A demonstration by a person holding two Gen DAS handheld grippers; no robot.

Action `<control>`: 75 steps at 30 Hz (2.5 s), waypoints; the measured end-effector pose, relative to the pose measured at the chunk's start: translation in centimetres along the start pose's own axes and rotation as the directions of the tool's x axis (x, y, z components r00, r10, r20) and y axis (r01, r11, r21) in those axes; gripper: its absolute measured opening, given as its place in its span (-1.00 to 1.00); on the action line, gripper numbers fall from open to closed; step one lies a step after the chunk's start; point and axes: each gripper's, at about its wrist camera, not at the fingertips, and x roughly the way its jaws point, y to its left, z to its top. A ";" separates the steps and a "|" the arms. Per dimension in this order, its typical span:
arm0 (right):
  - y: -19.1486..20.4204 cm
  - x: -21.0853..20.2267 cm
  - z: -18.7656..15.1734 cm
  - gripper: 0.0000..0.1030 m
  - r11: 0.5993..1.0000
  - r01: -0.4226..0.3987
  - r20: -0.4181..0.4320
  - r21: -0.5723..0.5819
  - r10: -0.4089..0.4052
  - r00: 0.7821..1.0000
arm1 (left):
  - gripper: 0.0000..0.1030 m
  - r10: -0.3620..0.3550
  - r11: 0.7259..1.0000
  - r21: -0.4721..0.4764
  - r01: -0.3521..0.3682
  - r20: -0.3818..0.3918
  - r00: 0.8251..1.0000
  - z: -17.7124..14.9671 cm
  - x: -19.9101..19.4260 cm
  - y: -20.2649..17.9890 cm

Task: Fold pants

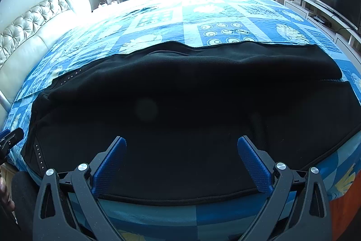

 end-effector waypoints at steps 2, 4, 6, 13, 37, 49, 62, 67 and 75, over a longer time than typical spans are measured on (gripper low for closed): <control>0.0 0.1 0.0 0.91 1.000 -0.001 0.000 -0.001 0.001 1.000 | 0.96 0.001 1.000 0.001 -0.001 0.001 1.000 0.0 0.0 0.0; 0.1 0.1 -0.1 0.91 1.000 0.001 -0.001 -0.003 -0.001 1.000 | 0.96 0.002 1.000 0.000 -0.002 0.001 1.000 0.0 0.0 0.0; 0.1 0.1 -0.1 0.91 1.000 0.000 0.000 -0.002 0.000 1.000 | 0.96 0.003 1.000 0.000 -0.003 0.001 1.000 0.0 0.0 0.0; 0.1 0.3 -0.1 0.91 1.000 -0.002 -0.007 0.000 0.002 1.000 | 0.96 0.005 1.000 -0.002 -0.005 0.002 1.000 -0.1 -0.1 0.0; 0.2 0.4 -0.2 0.91 1.000 -0.006 -0.010 -0.003 0.006 1.000 | 0.96 0.010 1.000 0.000 -0.010 -0.002 1.000 -0.3 0.1 0.1; 0.2 0.5 -0.3 0.91 1.000 -0.007 -0.014 -0.004 0.007 1.000 | 0.96 0.010 1.000 0.001 -0.010 -0.002 1.000 -0.4 0.2 0.1; 0.5 0.5 -0.3 0.91 0.996 -0.084 -0.024 -0.033 0.084 0.996 | 0.96 -0.144 0.989 -0.013 0.144 -0.002 0.990 1.0 0.3 1.8; 0.2 0.1 1.2 0.91 0.979 -0.203 -0.031 -0.029 0.202 0.979 | 0.96 -0.247 0.969 -0.015 0.246 -0.029 0.969 3.7 1.6 7.4; 0.9 1.5 6.5 0.91 0.945 -0.316 0.020 -0.081 0.318 0.948 | 0.96 -0.371 0.914 -0.231 0.335 -0.137 0.918 8.4 12.7 20.8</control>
